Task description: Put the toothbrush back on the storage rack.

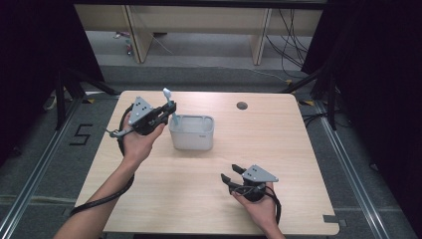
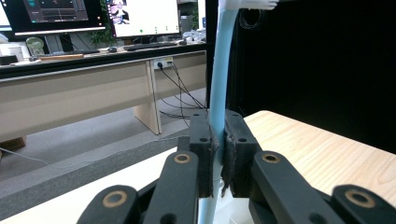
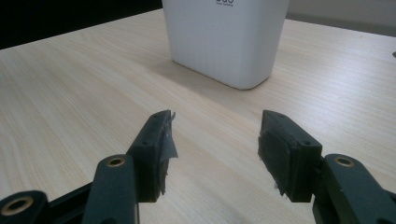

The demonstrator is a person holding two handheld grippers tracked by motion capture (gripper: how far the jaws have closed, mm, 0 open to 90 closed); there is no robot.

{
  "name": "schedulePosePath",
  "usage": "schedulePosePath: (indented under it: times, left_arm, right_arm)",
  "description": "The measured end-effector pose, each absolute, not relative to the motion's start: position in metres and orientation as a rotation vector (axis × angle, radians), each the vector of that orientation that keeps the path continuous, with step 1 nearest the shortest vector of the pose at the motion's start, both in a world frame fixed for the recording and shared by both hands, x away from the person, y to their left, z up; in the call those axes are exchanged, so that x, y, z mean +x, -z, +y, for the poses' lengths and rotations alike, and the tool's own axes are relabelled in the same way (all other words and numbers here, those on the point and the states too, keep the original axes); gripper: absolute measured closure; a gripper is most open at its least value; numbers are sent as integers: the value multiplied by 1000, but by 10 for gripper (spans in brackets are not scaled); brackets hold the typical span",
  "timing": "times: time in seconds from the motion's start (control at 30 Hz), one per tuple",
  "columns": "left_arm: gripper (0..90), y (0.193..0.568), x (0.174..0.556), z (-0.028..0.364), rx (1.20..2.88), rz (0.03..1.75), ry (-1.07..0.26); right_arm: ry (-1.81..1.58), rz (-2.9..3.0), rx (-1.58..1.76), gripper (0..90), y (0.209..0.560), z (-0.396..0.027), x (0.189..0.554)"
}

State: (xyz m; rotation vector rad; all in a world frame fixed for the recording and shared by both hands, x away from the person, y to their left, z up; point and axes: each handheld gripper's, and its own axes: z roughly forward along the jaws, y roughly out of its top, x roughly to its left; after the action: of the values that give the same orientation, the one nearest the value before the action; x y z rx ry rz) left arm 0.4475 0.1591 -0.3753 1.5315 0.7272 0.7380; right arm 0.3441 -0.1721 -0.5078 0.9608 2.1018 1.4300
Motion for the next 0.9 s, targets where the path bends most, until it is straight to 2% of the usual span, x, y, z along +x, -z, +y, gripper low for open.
schedulePosePath:
  times: [0.9]
  left_arm:
    - [830, 397, 454, 160, 1573, 776, -720]
  right_arm:
    - [-1410, 2131, 943, 450, 511, -171, 344]
